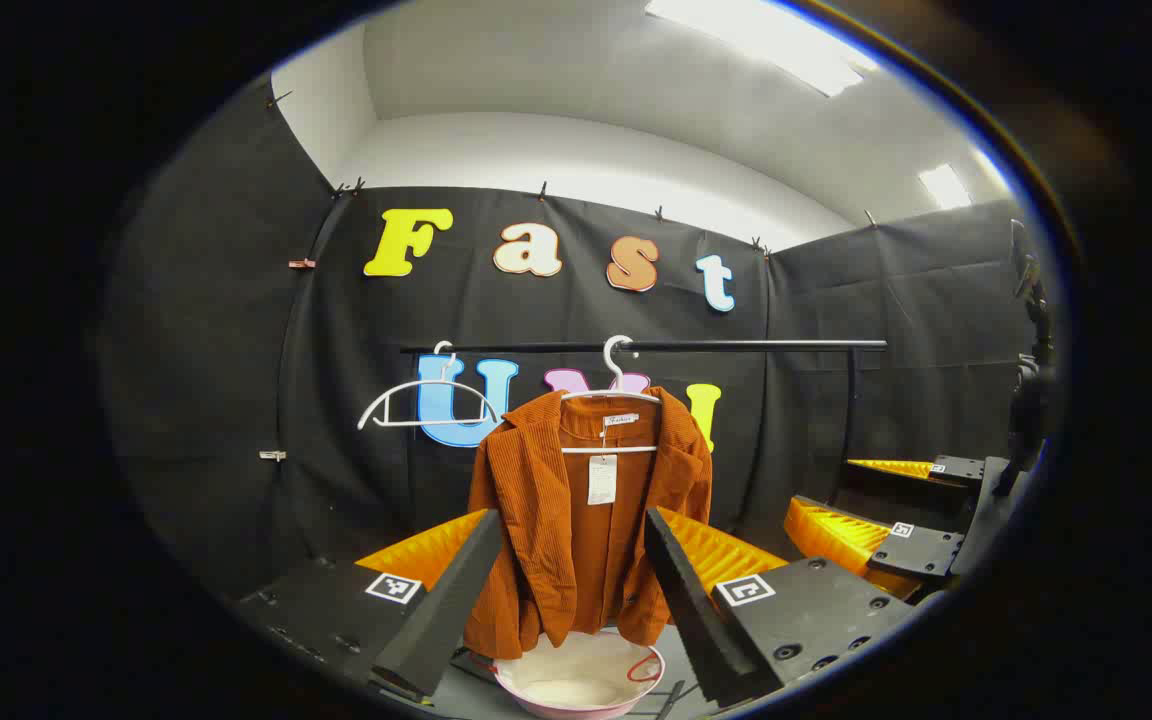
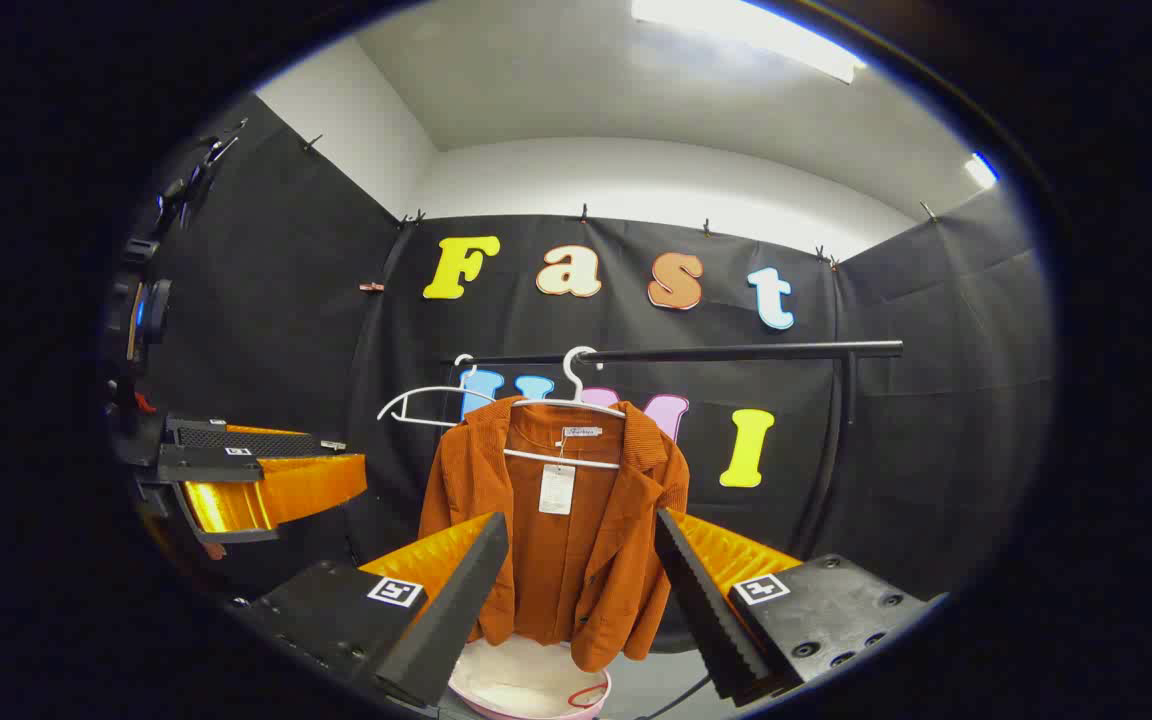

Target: Grasp the clothes on the hanger with both hands and then place them into the laundry hamper below.

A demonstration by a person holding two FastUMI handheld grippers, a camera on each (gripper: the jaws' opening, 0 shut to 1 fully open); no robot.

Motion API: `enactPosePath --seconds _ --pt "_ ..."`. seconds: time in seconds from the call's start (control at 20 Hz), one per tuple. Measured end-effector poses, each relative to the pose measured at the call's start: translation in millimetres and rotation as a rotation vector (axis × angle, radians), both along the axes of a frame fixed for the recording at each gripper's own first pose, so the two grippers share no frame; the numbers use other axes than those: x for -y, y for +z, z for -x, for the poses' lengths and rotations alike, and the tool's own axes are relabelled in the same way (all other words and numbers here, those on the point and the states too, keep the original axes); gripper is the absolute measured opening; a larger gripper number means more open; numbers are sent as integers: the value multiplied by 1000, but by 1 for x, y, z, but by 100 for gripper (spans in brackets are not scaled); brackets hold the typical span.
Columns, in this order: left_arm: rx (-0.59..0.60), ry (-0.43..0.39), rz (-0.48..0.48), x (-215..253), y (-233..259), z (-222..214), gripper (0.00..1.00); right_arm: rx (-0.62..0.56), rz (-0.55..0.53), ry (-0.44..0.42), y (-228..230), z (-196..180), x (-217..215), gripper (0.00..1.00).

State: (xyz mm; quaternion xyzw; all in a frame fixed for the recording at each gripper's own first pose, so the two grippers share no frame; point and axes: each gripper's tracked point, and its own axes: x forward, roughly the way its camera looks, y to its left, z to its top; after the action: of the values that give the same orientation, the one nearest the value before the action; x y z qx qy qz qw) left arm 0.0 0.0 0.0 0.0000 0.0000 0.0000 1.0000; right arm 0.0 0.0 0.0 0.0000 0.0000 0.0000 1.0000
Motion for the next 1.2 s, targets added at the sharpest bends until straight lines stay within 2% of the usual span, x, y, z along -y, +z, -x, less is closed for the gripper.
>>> enactPosePath --seconds 0.45,1.2 --pt "5 1 4 0 2 2 91 -2 11 9 -1 -2 -3 96" --pt "17 -22 13 -8 4 3 91 -11 29 -25 -3 -4 -3 96"
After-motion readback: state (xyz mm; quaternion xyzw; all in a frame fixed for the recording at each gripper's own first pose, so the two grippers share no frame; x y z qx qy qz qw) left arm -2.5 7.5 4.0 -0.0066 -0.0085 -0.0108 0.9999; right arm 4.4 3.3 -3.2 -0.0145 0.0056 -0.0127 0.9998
